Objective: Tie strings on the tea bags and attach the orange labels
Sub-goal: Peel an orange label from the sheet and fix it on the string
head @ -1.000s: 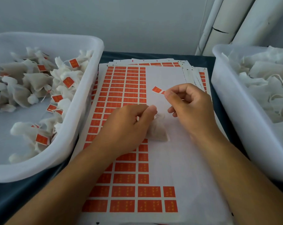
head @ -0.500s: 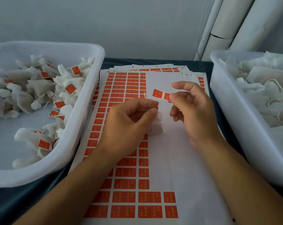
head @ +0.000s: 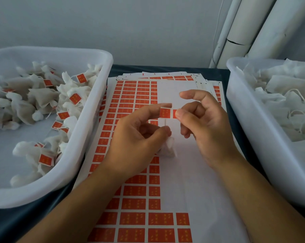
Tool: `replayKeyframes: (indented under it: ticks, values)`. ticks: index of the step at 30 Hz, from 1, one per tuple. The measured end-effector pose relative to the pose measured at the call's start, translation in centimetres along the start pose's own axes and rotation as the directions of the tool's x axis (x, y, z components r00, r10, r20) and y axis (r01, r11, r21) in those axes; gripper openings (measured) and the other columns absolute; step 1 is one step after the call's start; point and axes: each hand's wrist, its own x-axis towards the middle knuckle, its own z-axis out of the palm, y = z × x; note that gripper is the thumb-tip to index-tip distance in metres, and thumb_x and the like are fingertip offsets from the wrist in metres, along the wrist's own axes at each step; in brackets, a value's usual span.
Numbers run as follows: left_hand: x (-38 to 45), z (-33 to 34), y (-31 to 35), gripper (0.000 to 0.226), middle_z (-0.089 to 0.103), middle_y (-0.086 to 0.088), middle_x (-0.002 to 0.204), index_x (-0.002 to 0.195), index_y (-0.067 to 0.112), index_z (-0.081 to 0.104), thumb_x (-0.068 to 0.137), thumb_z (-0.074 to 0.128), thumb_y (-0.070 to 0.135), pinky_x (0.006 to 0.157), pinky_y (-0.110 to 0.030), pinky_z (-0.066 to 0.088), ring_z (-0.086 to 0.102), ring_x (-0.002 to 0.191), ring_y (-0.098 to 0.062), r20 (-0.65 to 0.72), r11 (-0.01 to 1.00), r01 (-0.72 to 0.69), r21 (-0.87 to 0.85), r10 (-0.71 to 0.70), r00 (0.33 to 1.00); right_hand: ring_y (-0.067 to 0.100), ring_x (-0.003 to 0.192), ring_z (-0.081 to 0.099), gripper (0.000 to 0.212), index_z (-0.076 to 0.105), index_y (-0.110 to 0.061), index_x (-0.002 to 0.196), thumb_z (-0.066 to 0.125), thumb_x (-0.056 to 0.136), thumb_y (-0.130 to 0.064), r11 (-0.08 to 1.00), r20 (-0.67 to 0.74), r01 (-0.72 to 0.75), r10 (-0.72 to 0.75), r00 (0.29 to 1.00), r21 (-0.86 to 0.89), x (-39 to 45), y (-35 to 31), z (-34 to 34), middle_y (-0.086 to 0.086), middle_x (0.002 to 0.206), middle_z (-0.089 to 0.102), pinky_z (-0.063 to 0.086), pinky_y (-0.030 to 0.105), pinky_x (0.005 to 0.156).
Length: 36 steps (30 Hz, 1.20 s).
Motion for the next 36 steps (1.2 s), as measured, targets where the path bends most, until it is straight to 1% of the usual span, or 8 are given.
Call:
replayKeyframes:
  ticks: [4, 10, 13, 17, 21, 27, 32, 36]
  values:
    - [0.0, -0.1, 0.1, 0.041, 0.074, 0.018, 0.108, 0.127, 0.028, 0.068, 0.091, 0.072, 0.008, 0.064, -0.025, 0.062, 0.075, 0.083, -0.019, 0.015, 1.0, -0.016, 0.0, 0.016, 1.0, 0.015, 0.066, 0.068, 0.032, 0.061, -0.028, 0.118, 0.07, 0.088, -0.028, 0.997, 0.011, -0.005, 0.006, 1.0, -0.073, -0.1, 0.0, 0.4, -0.008, 0.079, 0.07, 0.054, 0.022, 0.059]
    - [-0.1, 0.0, 0.2, 0.043, 0.074, 0.013, 0.115, 0.13, 0.026, 0.067, 0.091, 0.074, 0.01, 0.066, -0.023, 0.061, 0.076, 0.084, -0.014, 0.012, 1.0, -0.018, 0.004, 0.018, 1.0, 0.016, 0.07, 0.07, 0.034, 0.061, -0.025, 0.12, 0.073, 0.089, -0.028, 0.994, -0.001, 0.005, -0.006, 1.0, -0.114, -0.2, 0.0, 0.5, -0.006, 0.08, 0.071, 0.055, 0.023, 0.06]
    - [-0.1, 0.0, 0.3, 0.04, 0.075, 0.012, 0.112, 0.13, 0.027, 0.067, 0.093, 0.072, 0.014, 0.066, -0.026, 0.063, 0.076, 0.083, -0.016, 0.003, 1.0, -0.017, -0.017, 0.017, 1.0, 0.016, 0.07, 0.07, 0.034, 0.062, -0.024, 0.12, 0.074, 0.089, -0.027, 0.992, -0.004, 0.006, -0.007, 1.0, -0.128, -0.2, -0.1, 0.6, -0.007, 0.08, 0.071, 0.055, 0.022, 0.06]
    - [-0.1, 0.2, 0.5, 0.036, 0.075, 0.012, 0.11, 0.133, 0.024, 0.065, 0.097, 0.066, 0.018, 0.067, -0.02, 0.06, 0.076, 0.085, -0.009, -0.011, 0.998, -0.037, -0.05, 0.037, 0.999, 0.016, 0.07, 0.07, 0.032, 0.062, -0.022, 0.121, 0.075, 0.092, -0.022, 0.99, -0.004, -0.007, 0.007, 1.0, -0.141, -0.2, -0.2, 0.6, -0.006, 0.081, 0.072, 0.055, 0.022, 0.061]
    - [0.0, 0.3, 0.3, 0.038, 0.077, 0.012, 0.099, 0.138, 0.022, 0.059, 0.1, 0.062, 0.019, 0.067, -0.019, 0.06, 0.076, 0.084, -0.009, -0.047, 0.998, -0.058, -0.039, 0.056, 0.997, 0.015, 0.07, 0.07, 0.033, 0.063, -0.024, 0.121, 0.075, 0.091, -0.027, 0.982, -0.004, -0.035, 0.035, 0.999, -0.186, -0.3, -0.2, 0.7, -0.007, 0.08, 0.071, 0.058, 0.023, 0.061]
    - [0.1, 0.2, 0.2, 0.038, 0.075, 0.009, 0.087, 0.138, 0.022, 0.056, 0.101, 0.062, 0.015, 0.068, -0.02, 0.06, 0.076, 0.082, -0.015, -0.081, 0.997, -0.08, -0.02, 0.078, 0.994, 0.008, 0.074, 0.072, 0.031, 0.061, -0.033, 0.12, 0.071, 0.092, -0.041, 0.946, 0.033, -0.046, 0.06, 0.998, -0.321, -0.3, -0.5, 0.3, -0.014, 0.086, 0.072, 0.059, 0.02, 0.062]
    - [-0.3, 0.3, 0.5, 0.04, 0.074, 0.012, 0.087, 0.139, 0.021, 0.052, 0.101, 0.06, 0.013, 0.064, -0.017, 0.057, 0.075, 0.079, -0.014, 0.006, 0.997, -0.075, -0.034, 0.075, 0.997, 0.011, 0.086, 0.072, 0.011, 0.067, -0.034, 0.106, 0.066, 0.095, -0.036, 0.972, 0.127, -0.067, 0.098, 0.987, -0.225, -0.2, -1.0, 0.1, -0.017, 0.092, 0.071, 0.059, 0.022, 0.063]
    - [-0.3, 0.4, 0.6, 0.04, 0.075, 0.013, 0.088, 0.139, 0.023, 0.052, 0.101, 0.06, 0.013, 0.064, -0.016, 0.057, 0.075, 0.079, -0.012, 0.01, 0.998, -0.05, -0.042, 0.051, 0.999, 0.014, 0.091, 0.071, 0.001, 0.068, -0.03, 0.097, 0.067, 0.097, -0.029, 0.975, 0.134, -0.028, 0.059, 0.989, -0.222, -0.3, -1.1, 0.1, -0.017, 0.091, 0.071, 0.06, 0.023, 0.067]
